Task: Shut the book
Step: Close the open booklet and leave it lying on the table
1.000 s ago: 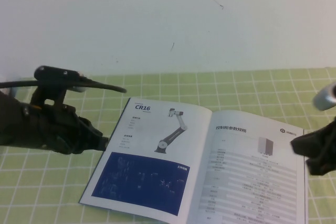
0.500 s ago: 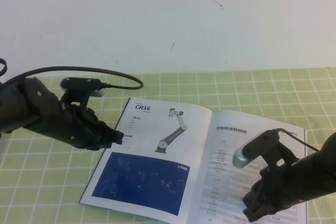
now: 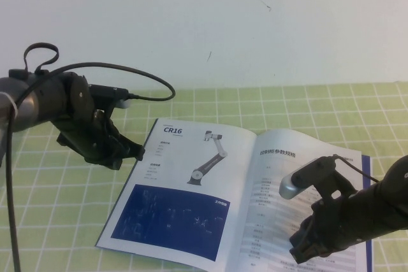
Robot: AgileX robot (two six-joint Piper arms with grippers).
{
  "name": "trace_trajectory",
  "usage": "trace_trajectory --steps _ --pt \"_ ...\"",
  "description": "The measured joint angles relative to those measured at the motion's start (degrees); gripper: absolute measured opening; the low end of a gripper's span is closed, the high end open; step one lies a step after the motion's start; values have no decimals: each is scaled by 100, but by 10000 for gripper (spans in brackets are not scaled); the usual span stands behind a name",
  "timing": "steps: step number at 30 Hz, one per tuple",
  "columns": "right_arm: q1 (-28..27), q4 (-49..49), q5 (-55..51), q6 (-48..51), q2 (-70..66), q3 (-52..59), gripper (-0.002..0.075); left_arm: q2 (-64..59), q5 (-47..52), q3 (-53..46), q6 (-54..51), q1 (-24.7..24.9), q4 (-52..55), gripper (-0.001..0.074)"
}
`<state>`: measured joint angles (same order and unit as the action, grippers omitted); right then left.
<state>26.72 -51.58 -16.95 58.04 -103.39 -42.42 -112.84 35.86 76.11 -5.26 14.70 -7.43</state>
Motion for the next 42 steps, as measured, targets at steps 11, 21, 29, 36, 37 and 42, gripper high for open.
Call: trace_trajectory --steps 11,21,29,36,37,42 --pt "0 -29 0 0 -12 0 -2 -349 259 219 299 115 531 -4" --pt "0 -39 0 0 -12 0 -2 -394 426 338 693 519 1351 -4" --pt "0 -43 22 0 -12 0 -2 -361 948 662 841 611 1400 -4" --pt "0 -87 178 0 -33 -11 -2 -484 1162 664 750 613 1262 -4" --pt "0 -101 177 0 -36 -7 -2 -530 1186 664 750 613 1223 -4" --pt "2 -115 190 0 -36 -14 -2 -553 1214 718 739 623 1135 -4"
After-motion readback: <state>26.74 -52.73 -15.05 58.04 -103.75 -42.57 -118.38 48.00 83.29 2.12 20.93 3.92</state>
